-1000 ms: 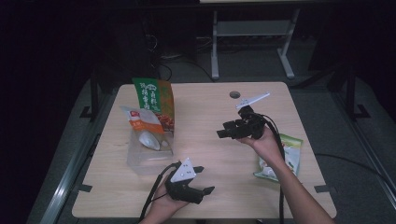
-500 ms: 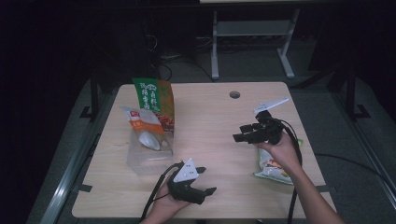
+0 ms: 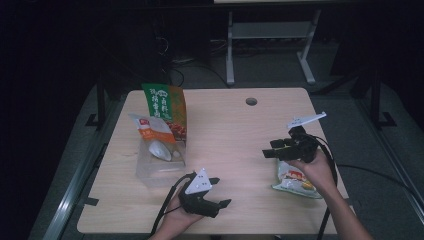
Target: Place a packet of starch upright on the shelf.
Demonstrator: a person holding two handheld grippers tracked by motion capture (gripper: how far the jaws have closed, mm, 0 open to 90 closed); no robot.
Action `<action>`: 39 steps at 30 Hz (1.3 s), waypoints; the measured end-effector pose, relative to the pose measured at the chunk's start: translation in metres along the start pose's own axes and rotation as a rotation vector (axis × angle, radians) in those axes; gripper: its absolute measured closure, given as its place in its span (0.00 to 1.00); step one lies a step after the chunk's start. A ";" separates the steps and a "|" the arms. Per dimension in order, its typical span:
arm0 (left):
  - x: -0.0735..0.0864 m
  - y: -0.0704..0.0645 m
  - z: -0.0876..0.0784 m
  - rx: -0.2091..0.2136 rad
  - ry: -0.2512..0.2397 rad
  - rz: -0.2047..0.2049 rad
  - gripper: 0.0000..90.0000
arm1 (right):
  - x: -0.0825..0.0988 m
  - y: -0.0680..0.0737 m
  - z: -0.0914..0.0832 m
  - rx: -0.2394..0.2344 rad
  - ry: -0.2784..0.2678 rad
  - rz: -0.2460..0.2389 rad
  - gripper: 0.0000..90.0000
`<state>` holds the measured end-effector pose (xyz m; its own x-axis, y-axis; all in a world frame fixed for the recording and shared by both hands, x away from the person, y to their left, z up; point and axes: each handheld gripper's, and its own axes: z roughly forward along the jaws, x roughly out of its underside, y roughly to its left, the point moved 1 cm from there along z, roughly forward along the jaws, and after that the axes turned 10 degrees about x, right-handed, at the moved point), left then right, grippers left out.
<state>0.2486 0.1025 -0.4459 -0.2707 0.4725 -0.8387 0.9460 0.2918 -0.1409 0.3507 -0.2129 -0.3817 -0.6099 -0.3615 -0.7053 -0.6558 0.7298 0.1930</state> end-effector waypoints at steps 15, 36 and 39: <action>0.000 0.001 0.003 0.006 0.005 -0.003 0.27 | 0.036 -0.018 -0.017 0.035 0.010 0.056 0.44; -0.011 -0.001 0.021 0.034 0.010 -0.005 0.28 | 0.073 -0.038 -0.043 0.133 0.044 0.098 0.41; -0.018 -0.002 0.029 0.052 0.017 0.004 0.30 | 0.075 -0.042 -0.047 0.156 0.047 0.106 0.41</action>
<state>0.2570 0.0692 -0.4454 -0.2698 0.4875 -0.8304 0.9549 0.2466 -0.1655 0.3117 -0.2978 -0.4111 -0.6944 -0.3022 -0.6530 -0.5122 0.8450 0.1535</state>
